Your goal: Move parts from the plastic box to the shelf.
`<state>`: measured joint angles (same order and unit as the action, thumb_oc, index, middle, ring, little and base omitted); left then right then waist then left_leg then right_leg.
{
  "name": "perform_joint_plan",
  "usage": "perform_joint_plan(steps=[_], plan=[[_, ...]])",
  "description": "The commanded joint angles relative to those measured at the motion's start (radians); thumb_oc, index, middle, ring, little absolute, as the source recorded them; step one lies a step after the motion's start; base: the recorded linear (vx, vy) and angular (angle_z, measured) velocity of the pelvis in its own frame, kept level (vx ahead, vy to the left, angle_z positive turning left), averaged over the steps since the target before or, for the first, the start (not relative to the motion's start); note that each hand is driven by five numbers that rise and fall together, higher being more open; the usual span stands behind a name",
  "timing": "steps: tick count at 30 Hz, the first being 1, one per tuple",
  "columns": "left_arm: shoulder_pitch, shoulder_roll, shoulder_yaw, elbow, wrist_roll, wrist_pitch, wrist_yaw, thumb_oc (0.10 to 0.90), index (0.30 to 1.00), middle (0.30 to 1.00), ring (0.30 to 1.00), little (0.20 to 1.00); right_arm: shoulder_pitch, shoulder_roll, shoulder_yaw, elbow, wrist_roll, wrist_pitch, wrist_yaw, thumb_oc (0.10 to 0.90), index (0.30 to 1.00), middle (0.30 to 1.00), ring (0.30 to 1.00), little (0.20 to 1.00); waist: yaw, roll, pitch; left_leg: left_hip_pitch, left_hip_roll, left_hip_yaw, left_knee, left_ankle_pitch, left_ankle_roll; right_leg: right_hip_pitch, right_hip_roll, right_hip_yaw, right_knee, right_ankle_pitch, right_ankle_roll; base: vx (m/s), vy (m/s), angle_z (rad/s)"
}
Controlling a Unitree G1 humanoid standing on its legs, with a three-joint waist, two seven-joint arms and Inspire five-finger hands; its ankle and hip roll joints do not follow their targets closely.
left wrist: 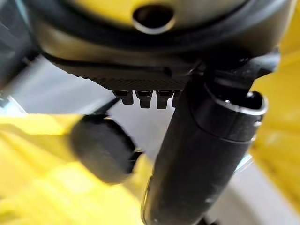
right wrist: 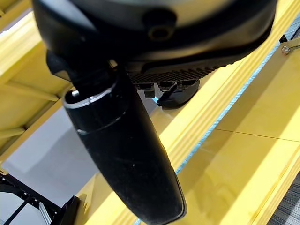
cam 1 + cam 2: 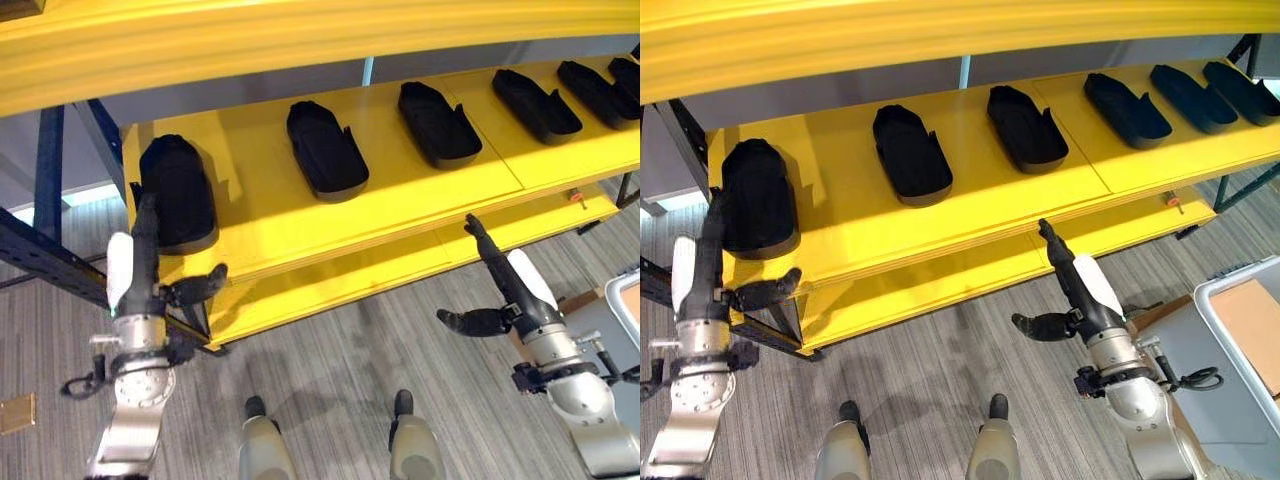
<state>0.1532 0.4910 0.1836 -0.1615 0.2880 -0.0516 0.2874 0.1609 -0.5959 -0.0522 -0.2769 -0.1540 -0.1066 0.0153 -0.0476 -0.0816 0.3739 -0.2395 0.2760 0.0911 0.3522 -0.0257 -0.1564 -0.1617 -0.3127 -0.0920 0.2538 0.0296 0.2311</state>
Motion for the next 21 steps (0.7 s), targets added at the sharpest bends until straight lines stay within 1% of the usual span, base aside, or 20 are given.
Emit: perform_joint_plan(steps=[1, 2, 4, 7, 9, 14, 21], plan=[[-0.033, 0.087, 0.024, -0.074, 0.117, -0.098, 0.069, 0.900, 1.000, 1.000, 1.000, 1.000, -0.051, -0.008, -0.067, -0.119, 0.025, -0.103, -0.064, 0.900, 1.000, 1.000, 1.000, 1.000, 0.010, -0.033, -0.063, -0.001, -0.009, -0.012, -0.044, 0.071, 0.013, -0.001, 0.022, 0.003, 0.050, -0.011, -0.038, 0.00, 0.000, 0.00], [-0.005, 0.081, 0.025, -0.069, 0.121, -0.098, 0.063, 0.900, 1.000, 1.000, 1.000, 1.000, -0.045, -0.007, -0.073, -0.121, 0.023, -0.104, -0.068, 0.900, 1.000, 1.000, 1.000, 1.000, 0.012, -0.033, -0.061, -0.001, -0.009, -0.013, -0.045, 0.072, 0.014, -0.002, 0.023, 0.001, 0.052, -0.012, -0.039, 0.00, 0.000, 0.00], [0.036, 0.116, 0.013, -0.057, 0.216, -0.087, 0.064, 0.900, 1.000, 1.000, 1.000, 1.000, -0.042, -0.010, -0.079, -0.122, 0.021, -0.105, -0.082, 0.900, 1.000, 1.000, 1.000, 1.000, 0.018, -0.033, -0.057, -0.005, -0.009, -0.016, -0.044, 0.073, 0.015, -0.004, 0.023, -0.005, 0.055, -0.014, -0.039, 0.00, 0.000, 0.00], [0.048, 0.116, 0.004, -0.051, 0.223, -0.090, 0.063, 0.900, 1.000, 1.000, 1.000, 1.000, -0.041, -0.009, -0.080, -0.121, 0.020, -0.106, -0.085, 0.900, 1.000, 1.000, 1.000, 1.000, 0.020, -0.034, -0.058, -0.007, -0.009, -0.018, -0.043, 0.073, 0.015, -0.005, 0.023, -0.005, 0.056, -0.015, -0.039, 0.00, -0.004, 0.02], [0.080, 0.127, -0.007, -0.016, 0.267, -0.084, 0.068, 0.900, 1.000, 1.000, 1.000, 1.000, -0.039, -0.011, -0.086, -0.117, 0.017, -0.110, -0.105, 0.900, 1.000, 1.000, 1.000, 1.000, 0.026, -0.037, -0.056, -0.009, -0.009, -0.020, -0.044, 0.073, 0.017, -0.004, 0.024, -0.010, 0.058, -0.016, -0.040, 0.00, -0.014, 0.13], [0.079, 0.139, -0.025, 0.018, 0.304, -0.075, 0.069, 0.900, 1.000, 1.000, 1.000, 1.000, -0.039, -0.014, -0.090, -0.115, 0.008, -0.110, -0.117, 0.900, 1.000, 1.000, 1.000, 1.000, 0.028, -0.040, -0.057, -0.011, -0.011, -0.022, -0.045, 0.072, 0.020, -0.004, 0.022, -0.014, 0.057, -0.016, -0.038, 0.00, 0.001, 0.05], [0.023, 0.145, -0.083, 0.108, 0.351, -0.053, 0.078, 0.900, 1.000, 1.000, 1.000, 1.000, -0.051, -0.014, -0.082, -0.107, 0.003, -0.110, -0.132, 0.900, 1.000, 1.000, 1.000, 1.000, 0.026, -0.049, -0.061, -0.017, -0.014, -0.024, -0.040, 0.069, 0.021, -0.014, 0.019, -0.010, 0.061, -0.015, -0.039, 0.00, 0.000, 0.00]])
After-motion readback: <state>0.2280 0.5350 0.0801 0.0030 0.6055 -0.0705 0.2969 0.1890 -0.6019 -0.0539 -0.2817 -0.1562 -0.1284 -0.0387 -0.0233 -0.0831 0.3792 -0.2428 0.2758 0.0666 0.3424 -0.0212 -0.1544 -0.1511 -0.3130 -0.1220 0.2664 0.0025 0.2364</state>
